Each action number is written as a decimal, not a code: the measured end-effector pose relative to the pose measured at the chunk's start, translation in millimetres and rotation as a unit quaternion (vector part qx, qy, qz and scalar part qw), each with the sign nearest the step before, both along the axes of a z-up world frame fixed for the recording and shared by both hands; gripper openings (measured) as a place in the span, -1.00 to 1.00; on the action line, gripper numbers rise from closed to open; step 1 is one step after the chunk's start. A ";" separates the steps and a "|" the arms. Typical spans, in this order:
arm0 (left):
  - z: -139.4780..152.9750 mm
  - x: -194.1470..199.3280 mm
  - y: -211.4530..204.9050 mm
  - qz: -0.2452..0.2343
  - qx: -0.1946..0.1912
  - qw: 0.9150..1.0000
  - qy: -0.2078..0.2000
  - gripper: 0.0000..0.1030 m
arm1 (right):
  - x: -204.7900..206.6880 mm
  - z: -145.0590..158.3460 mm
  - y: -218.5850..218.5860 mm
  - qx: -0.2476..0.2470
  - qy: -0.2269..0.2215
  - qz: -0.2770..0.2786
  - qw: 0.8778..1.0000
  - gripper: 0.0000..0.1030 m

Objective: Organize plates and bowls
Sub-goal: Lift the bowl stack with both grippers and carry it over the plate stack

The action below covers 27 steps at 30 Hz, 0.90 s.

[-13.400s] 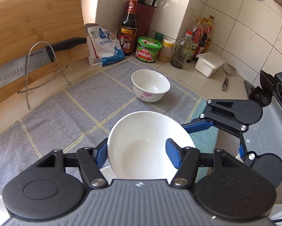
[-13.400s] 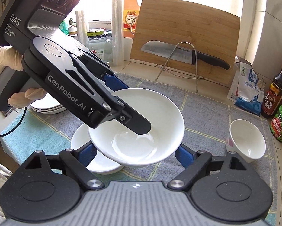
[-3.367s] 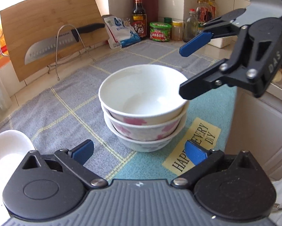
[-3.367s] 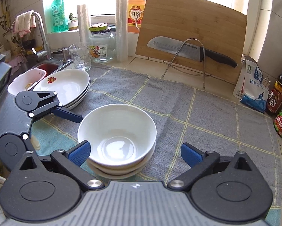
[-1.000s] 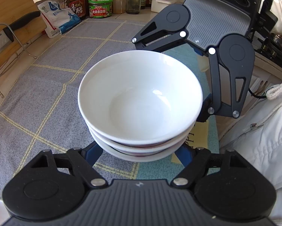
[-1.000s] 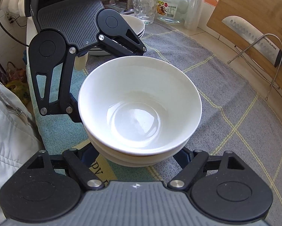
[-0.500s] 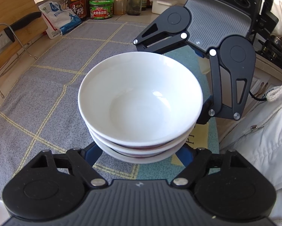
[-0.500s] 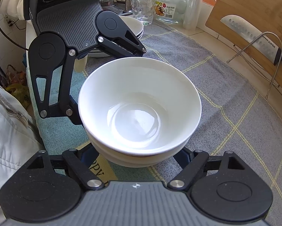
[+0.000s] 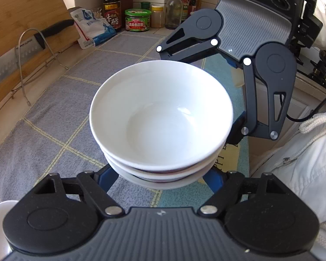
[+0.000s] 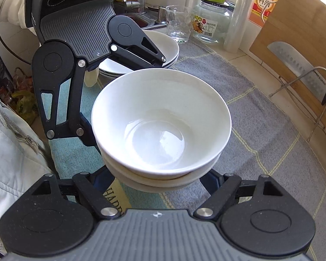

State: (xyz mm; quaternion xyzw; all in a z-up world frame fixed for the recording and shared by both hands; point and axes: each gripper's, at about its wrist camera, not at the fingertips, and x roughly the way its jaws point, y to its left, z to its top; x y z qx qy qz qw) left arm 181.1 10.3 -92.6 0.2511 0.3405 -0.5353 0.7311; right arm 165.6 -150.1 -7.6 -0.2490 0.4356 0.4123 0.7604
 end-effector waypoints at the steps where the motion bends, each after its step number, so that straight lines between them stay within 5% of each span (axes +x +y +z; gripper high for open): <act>1: 2.6 -0.5 5.7 0.006 -0.002 1.000 -0.003 0.60 | 1.2 2.5 5.0 -0.001 -0.003 0.006 1.000 0.70; 27: 24.3 13.9 160.5 0.178 -0.016 0.983 -0.046 0.60 | 63.1 13.3 166.7 -0.002 -0.051 0.160 0.986 0.69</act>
